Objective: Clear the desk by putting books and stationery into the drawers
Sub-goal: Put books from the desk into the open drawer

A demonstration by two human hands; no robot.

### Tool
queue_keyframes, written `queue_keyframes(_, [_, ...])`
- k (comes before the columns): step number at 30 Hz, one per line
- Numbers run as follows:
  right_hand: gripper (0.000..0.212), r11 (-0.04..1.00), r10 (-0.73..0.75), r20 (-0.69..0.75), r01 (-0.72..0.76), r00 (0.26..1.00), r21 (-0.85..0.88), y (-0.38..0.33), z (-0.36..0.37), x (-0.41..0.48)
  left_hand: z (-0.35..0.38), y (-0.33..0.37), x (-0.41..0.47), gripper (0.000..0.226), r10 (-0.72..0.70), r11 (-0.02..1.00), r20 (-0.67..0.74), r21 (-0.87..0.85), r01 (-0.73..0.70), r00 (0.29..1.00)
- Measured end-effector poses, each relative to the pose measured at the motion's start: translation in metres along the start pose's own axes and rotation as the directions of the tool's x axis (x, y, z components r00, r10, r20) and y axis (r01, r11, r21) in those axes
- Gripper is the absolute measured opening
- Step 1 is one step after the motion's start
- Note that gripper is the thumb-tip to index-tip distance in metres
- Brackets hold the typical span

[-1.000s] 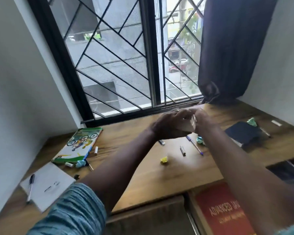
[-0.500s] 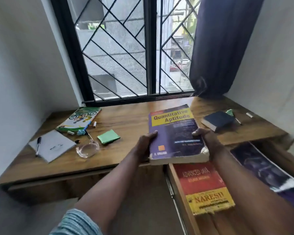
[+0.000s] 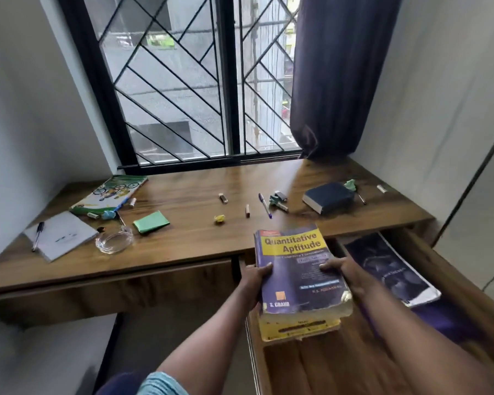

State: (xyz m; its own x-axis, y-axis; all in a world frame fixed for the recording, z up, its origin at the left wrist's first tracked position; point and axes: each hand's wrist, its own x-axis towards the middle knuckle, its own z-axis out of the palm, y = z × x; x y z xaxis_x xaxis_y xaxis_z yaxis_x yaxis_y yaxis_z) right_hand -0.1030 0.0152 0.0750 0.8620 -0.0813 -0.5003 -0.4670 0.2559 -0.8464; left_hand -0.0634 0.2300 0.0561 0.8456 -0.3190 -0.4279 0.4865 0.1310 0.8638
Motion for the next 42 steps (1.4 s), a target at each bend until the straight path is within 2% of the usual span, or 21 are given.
queue_keyframes(4, [0.015,0.979,0.141,0.044,-0.133,0.989,-0.152,0.013,-0.037,0.034,0.024,-0.025,0.028,0.012,-0.04,0.997,-0.124,0.056,0.047,0.991])
queue_keyframes(7, [0.015,0.957,0.147,0.058,-0.127,0.987,-0.259,0.02,-0.056,0.055,0.038,-0.045,0.044,0.012,-0.027,0.985,-0.198,0.164,0.06,0.98])
queue_keyframes(11, [0.021,0.955,0.185,0.13,-0.147,0.974,-0.257,0.028,-0.061,0.074,0.048,-0.061,0.053,0.029,-0.061,0.946,-0.383,0.271,0.175,0.922])
queue_keyframes(16, [0.02,0.945,0.21,0.154,-0.16,0.966,-0.284,0.035,-0.055,0.09,0.042,-0.074,0.065,0.03,-0.107,0.925,-0.441,0.284,0.251,0.891])
queue_keyframes(21, [0.022,0.957,0.17,0.131,-0.132,0.977,-0.26,0.032,-0.042,0.113,0.033,-0.067,0.083,0.036,-0.065,0.833,-0.564,0.424,0.356,0.823])
queue_keyframes(24, [0.022,0.957,0.15,0.039,-0.135,0.988,-0.255,0.037,-0.032,0.122,0.03,-0.059,0.091,0.038,-0.031,0.779,-0.582,0.496,0.385,0.813])
queue_keyframes(27, [0.019,0.933,0.08,-0.068,-0.099,0.994,-0.345,0.047,-0.026,0.13,0.028,-0.063,0.098,0.038,-0.02,0.746,-0.589,0.529,0.404,0.808])
queue_keyframes(34, [0.017,0.885,0.038,-0.058,-0.06,0.998,-0.462,0.043,-0.021,0.139,0.025,-0.075,0.107,0.034,0.026,0.794,-0.593,0.501,0.344,0.805])
queue_keyframes(37, [0.017,0.838,0.015,-0.056,-0.043,0.998,-0.544,0.045,-0.021,0.143,0.018,-0.086,0.115,0.044,0.031,0.789,-0.58,0.514,0.336,0.814])
queue_keyframes(42, [0.02,0.744,-0.071,-0.145,-0.045,0.987,-0.666,0.05,-0.015,0.139,0.012,-0.1,0.116,0.051,0.005,0.807,-0.569,0.488,0.332,0.823])
